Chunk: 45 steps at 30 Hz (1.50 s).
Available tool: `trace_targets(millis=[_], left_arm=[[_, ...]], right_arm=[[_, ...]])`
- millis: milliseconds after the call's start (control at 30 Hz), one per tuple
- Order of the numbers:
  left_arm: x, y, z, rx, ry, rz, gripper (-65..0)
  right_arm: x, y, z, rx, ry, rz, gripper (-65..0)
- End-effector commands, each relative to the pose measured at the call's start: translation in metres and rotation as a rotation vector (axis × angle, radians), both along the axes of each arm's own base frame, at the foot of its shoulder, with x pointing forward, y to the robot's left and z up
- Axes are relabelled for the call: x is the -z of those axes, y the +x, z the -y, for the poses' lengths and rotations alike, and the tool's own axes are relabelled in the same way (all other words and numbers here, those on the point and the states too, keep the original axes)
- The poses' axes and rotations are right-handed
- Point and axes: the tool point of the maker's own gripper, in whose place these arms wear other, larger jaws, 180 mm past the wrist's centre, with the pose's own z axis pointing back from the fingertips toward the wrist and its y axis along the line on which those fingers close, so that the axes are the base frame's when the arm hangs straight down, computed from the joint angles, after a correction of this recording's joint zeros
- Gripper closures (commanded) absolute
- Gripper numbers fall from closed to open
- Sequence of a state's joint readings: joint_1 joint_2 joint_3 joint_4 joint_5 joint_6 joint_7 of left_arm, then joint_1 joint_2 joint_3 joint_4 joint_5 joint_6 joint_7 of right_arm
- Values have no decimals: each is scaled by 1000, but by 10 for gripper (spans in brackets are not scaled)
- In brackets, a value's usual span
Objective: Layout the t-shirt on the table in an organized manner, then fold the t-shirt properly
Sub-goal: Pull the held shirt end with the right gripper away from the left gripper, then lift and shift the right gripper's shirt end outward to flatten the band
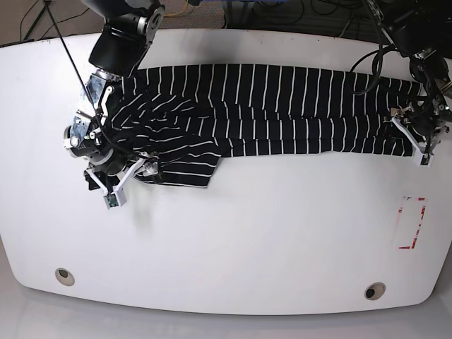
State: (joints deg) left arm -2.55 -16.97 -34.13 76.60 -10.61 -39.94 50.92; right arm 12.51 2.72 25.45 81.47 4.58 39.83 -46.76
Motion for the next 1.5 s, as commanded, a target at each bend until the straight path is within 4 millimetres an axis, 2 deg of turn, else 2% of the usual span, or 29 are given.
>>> trace_targets(millis=[0, 167, 467, 533, 600, 700, 733, 767, 800, 867, 900, 1067, 1333, 1467], left_arm=[[-17, 10, -11, 0, 28, 48, -383], [-17, 9, -12, -2, 29, 47, -383], [-17, 9, -12, -2, 28, 47, -383], [-17, 9, -12, -2, 28, 47, -383], [-17, 9, -12, -2, 28, 47, -383], [-17, 9, -11, -2, 26, 47, -383], [-17, 9, -11, -2, 26, 47, -383], [-17, 9, -11, -2, 26, 47, -383], [-17, 9, -11, 0, 26, 46, -383], [-16, 9, -10, 0, 25, 46, -383], [-16, 9, -10, 0, 25, 46, -383], [-16, 9, -10, 0, 25, 46, -383], [-16, 9, -10, 1, 26, 43, -383], [-16, 9, -11, 1, 29, 43, -383]], right_arm=[[-3, 8, 4, 2, 17, 24, -650], [17, 3, 3, 5, 54, -17, -650], [24, 2, -1, 12, 83, -12, -650], [23, 2, -2, 12, 85, -11, -587], [23, 4, -6, 11, 94, -7, -487], [20, 6, -9, 12, 107, 15, -314], [19, 8, -10, 12, 108, 22, -235], [18, 8, -10, 12, 109, 25, -203], [17, 9, -10, 13, 112, 34, -109], [12, 13, -11, 12, 111, 49, -16], [10, 15, -11, 9, 110, 52, 0], [2, 20, -8, 9, 100, 74, -52], [-26, 26, -5, 7, 63, 153, -49], [-33, 19, -4, -1, 24, 144, -49]])
